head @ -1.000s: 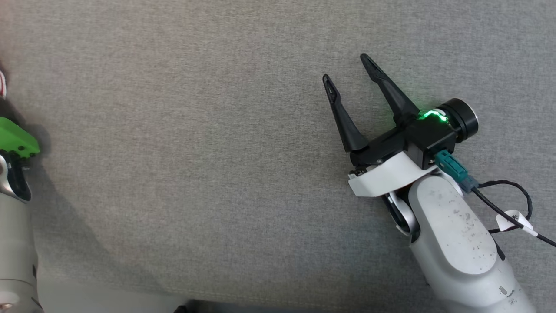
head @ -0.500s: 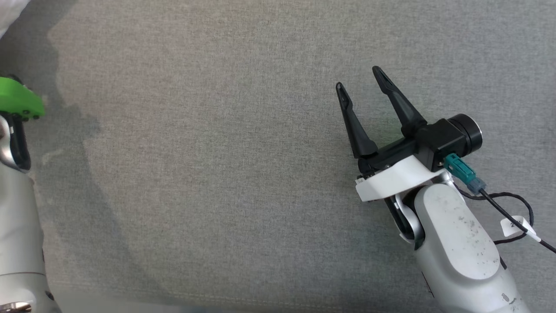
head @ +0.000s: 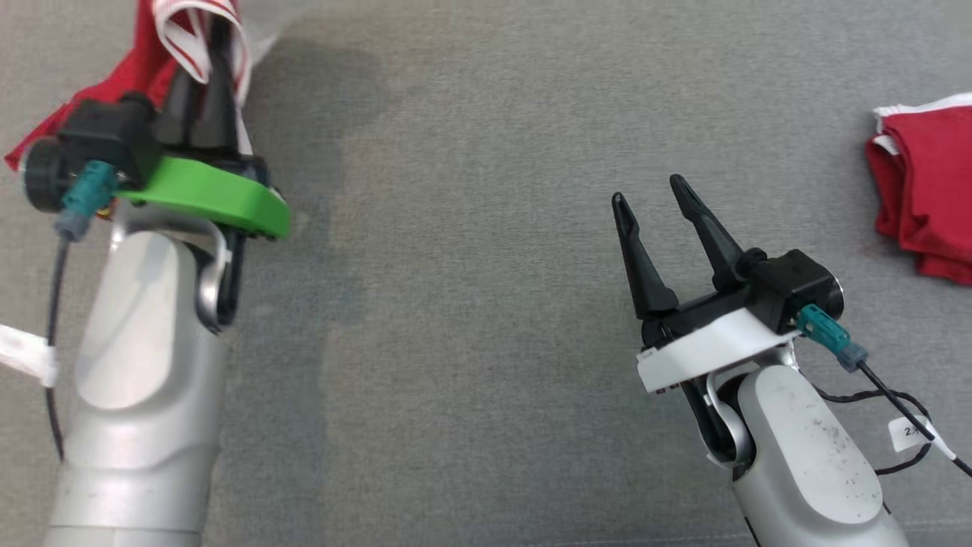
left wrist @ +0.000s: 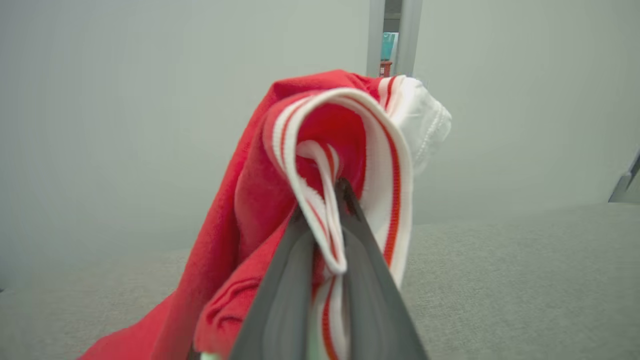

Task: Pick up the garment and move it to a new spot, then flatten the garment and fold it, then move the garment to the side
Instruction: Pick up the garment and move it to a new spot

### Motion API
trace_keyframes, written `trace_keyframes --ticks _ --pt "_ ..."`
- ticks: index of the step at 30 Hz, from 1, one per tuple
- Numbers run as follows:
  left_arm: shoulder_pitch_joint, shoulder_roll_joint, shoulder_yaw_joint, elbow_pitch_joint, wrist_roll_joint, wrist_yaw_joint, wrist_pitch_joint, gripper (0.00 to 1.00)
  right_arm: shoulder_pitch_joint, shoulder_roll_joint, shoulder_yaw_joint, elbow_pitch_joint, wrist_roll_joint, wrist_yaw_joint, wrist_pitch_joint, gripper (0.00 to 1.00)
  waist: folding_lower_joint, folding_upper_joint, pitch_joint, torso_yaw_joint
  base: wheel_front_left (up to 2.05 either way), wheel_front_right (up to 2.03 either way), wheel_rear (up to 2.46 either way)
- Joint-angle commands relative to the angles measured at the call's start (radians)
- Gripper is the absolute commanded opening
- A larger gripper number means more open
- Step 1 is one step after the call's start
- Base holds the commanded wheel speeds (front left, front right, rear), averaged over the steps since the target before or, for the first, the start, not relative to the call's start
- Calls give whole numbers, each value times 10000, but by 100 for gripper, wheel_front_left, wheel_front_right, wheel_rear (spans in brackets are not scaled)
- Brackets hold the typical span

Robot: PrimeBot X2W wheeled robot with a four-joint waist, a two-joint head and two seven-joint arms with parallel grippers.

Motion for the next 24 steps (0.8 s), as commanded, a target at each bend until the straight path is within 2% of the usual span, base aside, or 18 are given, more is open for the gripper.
trace_keyframes --ticks 1,6,12,17,18,19,24 --pt "259 -85 -164 -62 -170 -37 -1 0 192 -2 -25 28 109 -16 1 100 -1 0 -669 -953 0 0 0" --pt "1012 -598 -1090 -271 -706 -38 -1 0 490 -1 -81 61 297 -16 1 100 -1 0 -912 -1693 0 0 0" --pt "2144 -823 -1919 -197 -923 -39 -2 0 751 1 -118 73 540 -16 1 100 -1 0 -1064 -2356 0 0 0" --pt "3091 -954 -1697 -432 -898 -25 -2 0 840 0 -134 93 608 -16 1 100 -1 0 -1131 -2576 0 0 0" --pt "3290 -974 -1585 -461 -873 1 -2 40 878 0 -134 110 609 -16 1 100 -1 0 -1162 -2583 0 0 0" --pt "3505 -997 -1290 -650 -904 101 -2 100 943 0 -139 160 614 -16 1 100 -1 0 -1235 -2581 0 0 0" --pt "4694 -1049 -270 -994 -704 306 1 100 1083 -2 -274 357 493 -16 1 100 -1 0 -1628 -2381 0 0 0"
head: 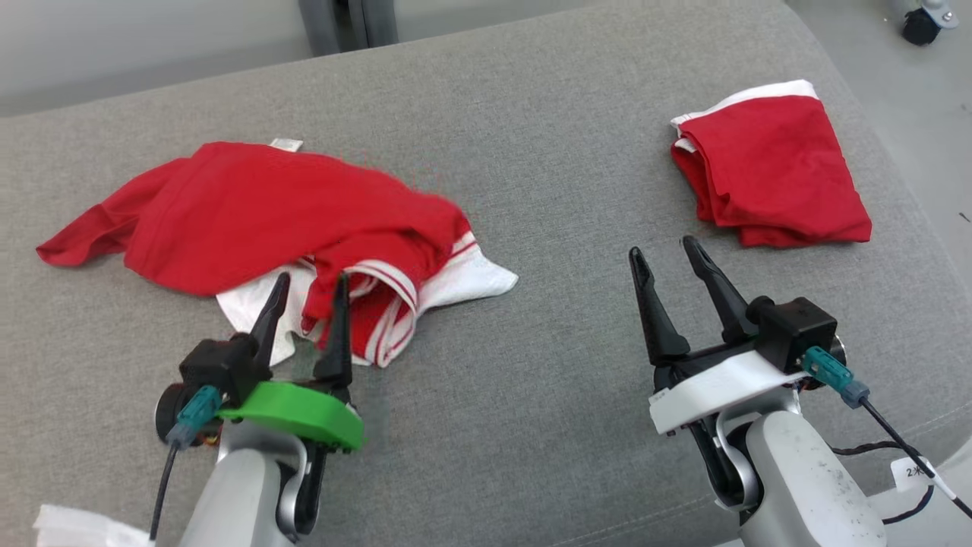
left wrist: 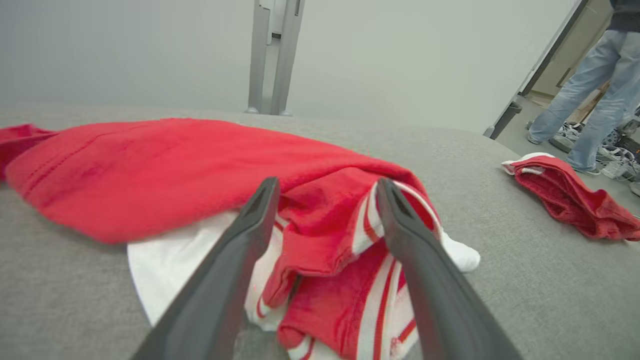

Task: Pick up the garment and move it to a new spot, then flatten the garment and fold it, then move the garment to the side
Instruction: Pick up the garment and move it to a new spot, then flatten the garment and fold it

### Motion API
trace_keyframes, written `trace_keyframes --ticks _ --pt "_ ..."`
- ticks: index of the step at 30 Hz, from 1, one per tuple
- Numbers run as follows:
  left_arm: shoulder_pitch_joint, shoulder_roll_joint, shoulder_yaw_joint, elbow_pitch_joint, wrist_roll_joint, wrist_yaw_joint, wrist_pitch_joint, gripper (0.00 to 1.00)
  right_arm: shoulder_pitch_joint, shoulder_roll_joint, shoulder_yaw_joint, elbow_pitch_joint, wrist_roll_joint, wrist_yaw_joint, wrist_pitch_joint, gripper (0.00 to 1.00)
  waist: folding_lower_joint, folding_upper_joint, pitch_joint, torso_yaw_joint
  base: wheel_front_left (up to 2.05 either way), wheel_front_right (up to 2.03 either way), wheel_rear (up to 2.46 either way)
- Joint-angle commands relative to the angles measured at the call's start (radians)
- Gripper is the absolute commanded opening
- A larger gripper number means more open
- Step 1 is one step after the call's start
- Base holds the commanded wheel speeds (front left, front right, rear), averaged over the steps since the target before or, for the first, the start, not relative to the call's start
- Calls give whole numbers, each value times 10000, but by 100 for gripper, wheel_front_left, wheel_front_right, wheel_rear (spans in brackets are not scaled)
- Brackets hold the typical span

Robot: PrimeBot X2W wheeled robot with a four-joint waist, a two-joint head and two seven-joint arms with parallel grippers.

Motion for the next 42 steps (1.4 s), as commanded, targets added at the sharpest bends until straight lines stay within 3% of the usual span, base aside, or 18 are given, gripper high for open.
trace_keyframes --ticks 1,9,18,25,36,42 --pt "361 18 304 -117 224 75 3 100 149 -3 -52 42 -85 -16 1 100 0 0 -322 205 0 0 0" --pt "1874 15 1649 -824 1248 207 5 100 656 -9 -524 185 -194 -16 1 100 0 0 -1100 922 0 0 0" --pt "3427 12 2317 -1186 1529 513 3 100 1402 -10 -574 662 -433 -16 1 100 0 0 -1987 1314 0 0 0" --pt "4090 13 2199 -1630 1662 1013 5 100 1749 -12 -478 1008 -498 -16 1 100 0 0 -2109 1529 0 0 0" --pt "3593 13 1567 -1618 1555 934 5 100 1204 -9 -209 1283 -672 -16 1 100 0 0 -1555 2569 0 0 0" --pt "3218 13 1175 -1487 1446 900 5 100 344 -9 930 1601 -664 -16 1 100 0 0 -1048 3558 0 0 0"
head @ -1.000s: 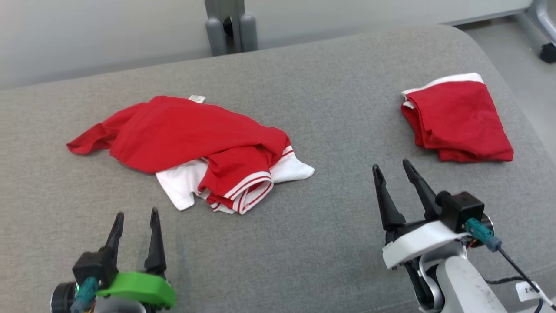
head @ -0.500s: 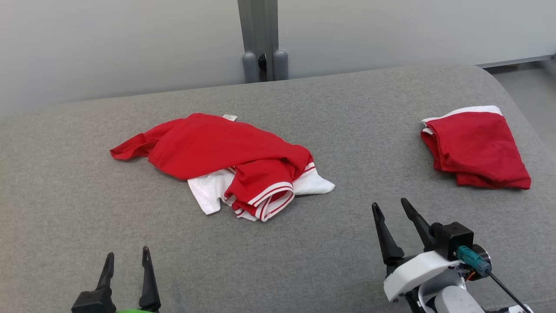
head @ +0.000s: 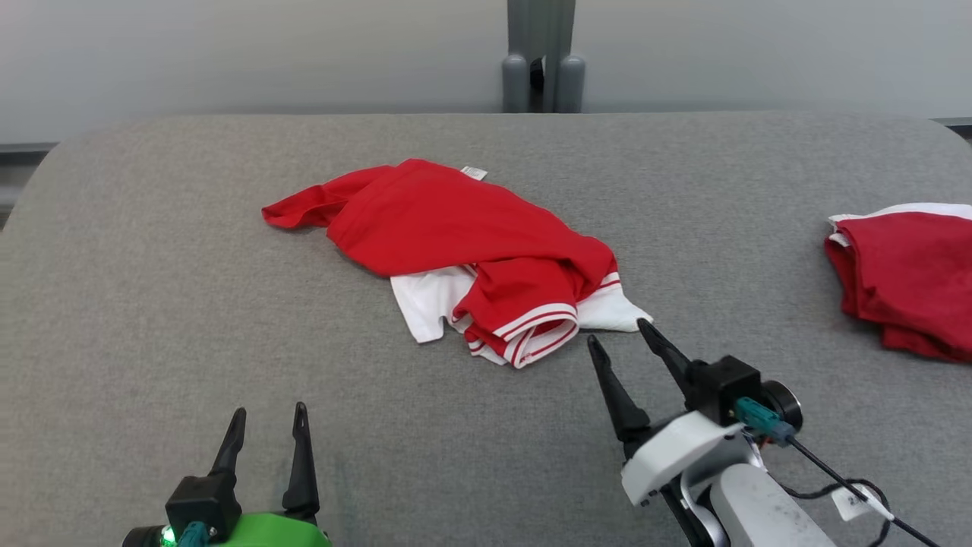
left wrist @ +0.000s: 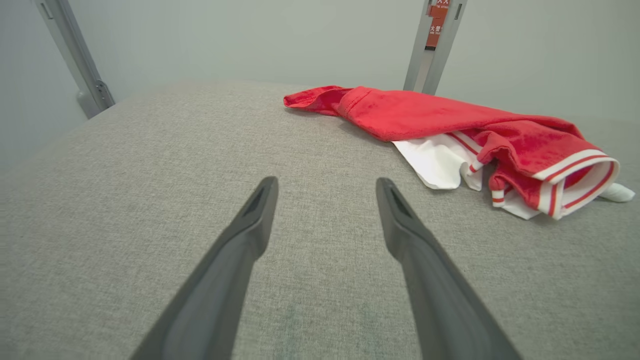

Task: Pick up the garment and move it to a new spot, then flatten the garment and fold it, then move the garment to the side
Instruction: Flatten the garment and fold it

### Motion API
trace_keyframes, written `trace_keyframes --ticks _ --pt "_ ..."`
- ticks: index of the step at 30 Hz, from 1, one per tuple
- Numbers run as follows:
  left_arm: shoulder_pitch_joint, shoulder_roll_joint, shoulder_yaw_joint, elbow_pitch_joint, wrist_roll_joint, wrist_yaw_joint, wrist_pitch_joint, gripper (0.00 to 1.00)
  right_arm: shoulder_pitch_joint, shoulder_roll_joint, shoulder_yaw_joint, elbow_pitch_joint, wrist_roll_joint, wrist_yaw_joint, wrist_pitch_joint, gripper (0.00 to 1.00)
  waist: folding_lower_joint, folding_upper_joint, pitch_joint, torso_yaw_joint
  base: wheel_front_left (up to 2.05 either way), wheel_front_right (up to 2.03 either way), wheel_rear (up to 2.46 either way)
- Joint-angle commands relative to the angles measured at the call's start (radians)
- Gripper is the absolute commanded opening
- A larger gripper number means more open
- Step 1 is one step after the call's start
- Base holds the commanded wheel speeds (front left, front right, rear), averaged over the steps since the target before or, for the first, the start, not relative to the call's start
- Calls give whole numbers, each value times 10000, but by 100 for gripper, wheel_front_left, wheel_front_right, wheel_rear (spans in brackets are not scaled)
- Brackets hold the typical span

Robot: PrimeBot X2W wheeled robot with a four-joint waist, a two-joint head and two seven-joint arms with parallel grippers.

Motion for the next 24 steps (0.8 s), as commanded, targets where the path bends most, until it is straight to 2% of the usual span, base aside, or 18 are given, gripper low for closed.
trace_keyframes --ticks 1,7,16,24 --pt "-256 30 -109 18 -62 -1 9 100 -368 -15 215 116 -80 -16 1 100 1 0 554 858 0 0 0" --pt "-495 27 -594 82 -271 47 9 100 -1749 -20 1125 1113 -385 -16 1 100 1 0 958 1815 0 0 0" --pt "-907 27 -1407 92 -682 250 9 100 -3954 -15 2115 3598 -1451 -16 2 100 1 0 1570 3005 0 0 0" --pt "-1148 24 -1976 47 -1057 407 9 100 -4964 -29 2774 5142 -1273 -16 357 100 1 0 1996 3720 0 0 0"
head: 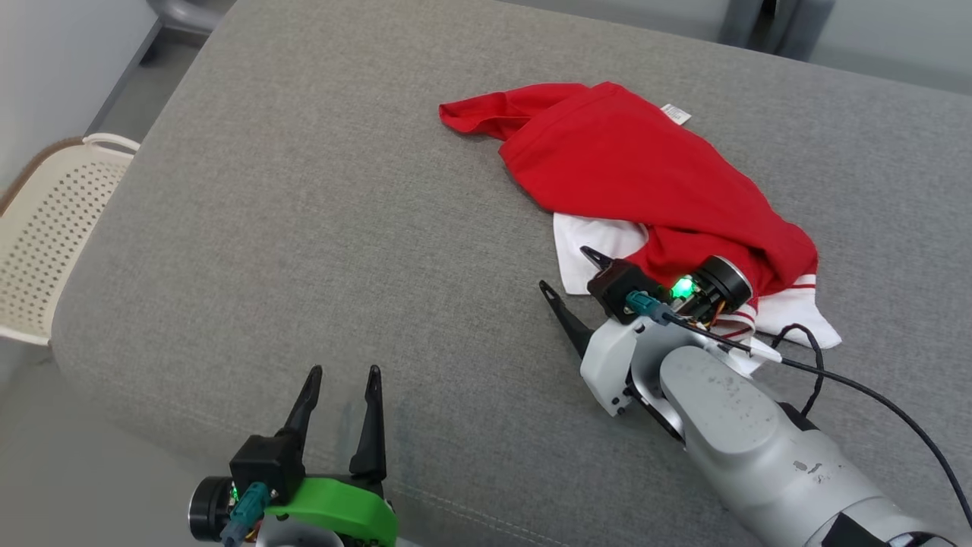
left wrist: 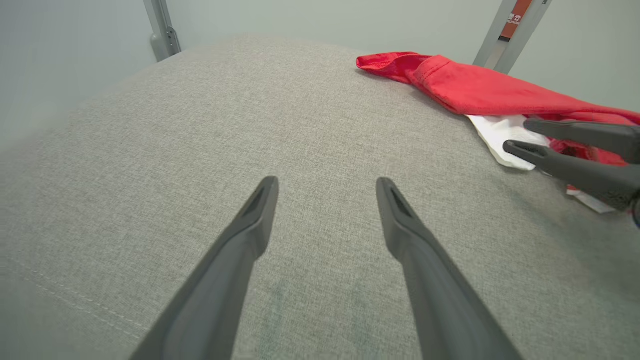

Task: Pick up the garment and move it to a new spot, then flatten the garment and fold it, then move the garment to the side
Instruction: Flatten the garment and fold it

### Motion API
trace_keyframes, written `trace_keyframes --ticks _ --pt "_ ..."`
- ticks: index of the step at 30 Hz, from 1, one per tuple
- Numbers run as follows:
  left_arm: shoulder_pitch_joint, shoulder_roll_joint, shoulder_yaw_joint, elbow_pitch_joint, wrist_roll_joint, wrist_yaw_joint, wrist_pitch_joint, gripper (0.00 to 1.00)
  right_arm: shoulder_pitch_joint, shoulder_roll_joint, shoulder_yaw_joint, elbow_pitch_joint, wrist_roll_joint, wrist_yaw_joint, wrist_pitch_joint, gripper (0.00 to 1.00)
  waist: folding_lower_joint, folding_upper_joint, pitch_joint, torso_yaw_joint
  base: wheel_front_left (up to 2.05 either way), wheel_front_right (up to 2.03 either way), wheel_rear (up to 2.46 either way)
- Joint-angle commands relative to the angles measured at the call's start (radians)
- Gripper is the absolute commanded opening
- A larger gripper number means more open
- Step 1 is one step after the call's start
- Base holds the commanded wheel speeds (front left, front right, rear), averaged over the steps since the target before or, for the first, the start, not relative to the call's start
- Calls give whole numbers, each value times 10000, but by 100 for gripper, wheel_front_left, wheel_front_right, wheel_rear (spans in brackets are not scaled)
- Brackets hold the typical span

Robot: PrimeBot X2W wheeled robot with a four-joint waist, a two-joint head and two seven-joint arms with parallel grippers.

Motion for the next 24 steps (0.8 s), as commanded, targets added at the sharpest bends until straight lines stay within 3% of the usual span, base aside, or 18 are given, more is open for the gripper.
trace_keyframes --ticks 1,10,11,13,24 --pt "-184 14 -67 19 -56 47 9 100 -137 -50 61 184 184 -16 107 100 0 -1 457 524 0 0 0" --pt "-238 16 -238 37 -315 140 9 100 -299 -116 -116 1619 522 -17 882 100 0 -1 828 792 0 0 0" --pt "-247 16 -246 39 -321 147 9 100 -260 -118 -137 1719 586 -17 936 75 0 -1 840 790 0 0 0" --pt "-293 16 -237 49 -339 140 9 100 -239 -135 -184 1918 585 -17 1025 1 0 -1 846 740 0 0 0" --pt "-227 19 -4 158 -101 -17 9 100 -330 -120 -839 1630 892 -20 66 0 0 -1 249 -33 0 0 0"
